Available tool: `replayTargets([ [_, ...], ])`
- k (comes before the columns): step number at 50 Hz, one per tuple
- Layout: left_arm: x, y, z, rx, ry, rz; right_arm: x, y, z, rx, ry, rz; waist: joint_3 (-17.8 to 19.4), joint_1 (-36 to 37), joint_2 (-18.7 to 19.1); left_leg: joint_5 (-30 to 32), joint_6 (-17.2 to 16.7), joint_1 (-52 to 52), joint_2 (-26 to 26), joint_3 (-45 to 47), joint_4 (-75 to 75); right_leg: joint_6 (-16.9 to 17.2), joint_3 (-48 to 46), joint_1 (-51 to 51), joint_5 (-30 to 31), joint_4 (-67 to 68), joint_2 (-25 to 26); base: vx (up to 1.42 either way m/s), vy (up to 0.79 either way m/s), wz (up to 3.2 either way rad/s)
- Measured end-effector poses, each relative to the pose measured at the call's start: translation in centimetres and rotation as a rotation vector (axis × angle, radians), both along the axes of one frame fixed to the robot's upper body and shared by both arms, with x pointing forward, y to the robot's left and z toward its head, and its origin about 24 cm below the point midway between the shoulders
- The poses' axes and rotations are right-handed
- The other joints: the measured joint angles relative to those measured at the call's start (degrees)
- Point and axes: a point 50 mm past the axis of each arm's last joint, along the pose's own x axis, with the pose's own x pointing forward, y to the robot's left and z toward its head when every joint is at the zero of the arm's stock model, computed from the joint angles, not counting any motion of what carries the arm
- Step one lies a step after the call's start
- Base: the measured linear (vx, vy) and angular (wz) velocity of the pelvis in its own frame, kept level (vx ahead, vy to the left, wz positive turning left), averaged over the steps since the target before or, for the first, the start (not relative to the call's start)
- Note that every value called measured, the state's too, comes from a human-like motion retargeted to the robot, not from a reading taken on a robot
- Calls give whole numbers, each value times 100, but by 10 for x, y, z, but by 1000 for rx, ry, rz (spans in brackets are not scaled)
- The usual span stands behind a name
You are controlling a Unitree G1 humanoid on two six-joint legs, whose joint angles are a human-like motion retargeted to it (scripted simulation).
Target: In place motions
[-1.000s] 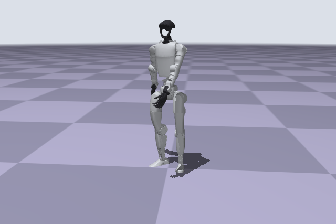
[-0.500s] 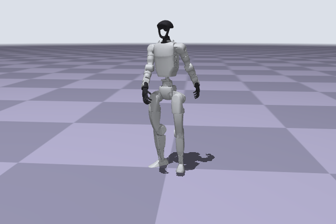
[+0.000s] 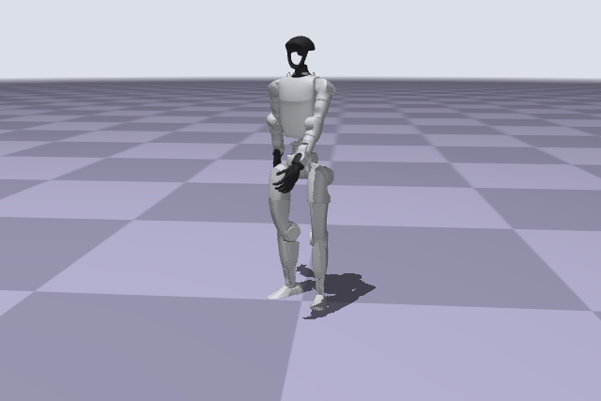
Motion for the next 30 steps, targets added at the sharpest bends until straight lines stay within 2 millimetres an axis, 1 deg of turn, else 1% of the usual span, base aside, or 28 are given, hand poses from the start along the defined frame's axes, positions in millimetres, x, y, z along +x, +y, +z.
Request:
replayTargets([
  [2, 2, -4, 1, -29, -3, 7, -3, -2, 2, -39, -2, -34, 8, 20, 17, -6, -2, 4, 0, 3, 0, -3, 18, -10, 5, 3, -3, 0, 0, 0],
  [5, -11, -6, -8, -58, 55, 4, 4, 1, -1, -44, -10, -43, -18, 66, 56, -8, 6, -12, -7, -6, -6, -3, 4, -24, 3, 4, -4, 0, 0, 0],
  [8, -42, -1, -26, -66, 175, -14, 27, 11, -13, 30, -34, 8, -49, 101, 86, -3, 8, -31, -11, -41, -7, 3, -55, -16, -9, -1, -5, 0, 1, 6],
  [10, -73, 5, -41, -54, 283, -15, 51, 20, -23, 104, -59, 75, -76, 136, 110, 1, 9, -25, -13, -55, -20, 8, -96, -7, -18, -1, -1, 1, 1, 9],
  [13, -137, 20, -62, -18, 477, 53, 108, 41, -39, 248, -138, 239, -117, 199, 158, 3, 8, 18, -2, -26, -53, 6, -96, -14, -14, 3, 26, 2, 1, 3],
  [15, -196, 28, -71, 6, 652, 138, 160, 63, -46, 380, -221, 367, -132, 265, 206, 1, 0, 77, 9, 27, -89, 1, -50, -33, -6, 18, 51, 1, 1, -11],
  [17, -256, 35, -72, 0, 821, 229, 209, 90, -47, 517, -320, 474, -117, 300, 243, 0, -15, 142, 24, 85, -121, -1, 8, -52, 4, 38, 70, 1, 2, -25],
  [18, -286, 37, -69, -14, 909, 276, 233, 105, -46, 587, -379, 523, -103, 319, 260, -1, -23, 172, 32, 113, -134, -2, 38, -59, 9, 46, 79, 1, 1, -24],
  [20, -340, 37, -59, -56, 1062, 368, 275, 134, -37, 707, -491, 605, -76, 313, 282, 0, -38, 214, 44, 150, -155, -6, 81, -73, 18, 56, 95, 0, -1, -19],
  [22, -401, 31, -39, -122, 1233, 481, 318, 167, -19, 828, -632, 684, -71, 270, 306, 3, -53, 241, 61, 186, -174, -8, 115, -92, 24, 62, 115, 0, 0, 0],
  [23, -425, 26, -29, -145, 1300, 528, 334, 181, -9, 878, -693, 716, -75, 235, 312, 4, -59, 248, 70, 198, -179, -7, 124, -99, 24, 66, 124, 0, 0, 0],
  [25, -463, 17, -8, -174, 1408, 604, 359, 204, 10, 960, -797, 777, -86, 159, 325, 9, -69, 257, 88, 206, -181, 1, 129, -104, 20, 76, 133, 0, 0, 0],
  [26, -474, 13, -1, -180, 1440, 628, 367, 211, 17, 982, -830, 805, -83, 126, 330, 12, -72, 260, 94, 205, -181, 4, 124, -101, 16, 82, 134, 0, 0, 0],
  [28, -493, 5, 11, -191, 1494, 669, 381, 223, 31, 1013, -887, 869, -70, 64, 333, 20, -78, 263, 106, 200, -177, 12, 102, -90, 9, 91, 136, 0, 0, 0],
  [30, -501, 1, 17, -199, 1515, 694, 389, 228, 39, 1019, -914, 928, -55, 18, 323, 27, -80, 257, 111, 191, -170, 17, 71, -78, 1, 93, 133, 0, 0, 0],
])
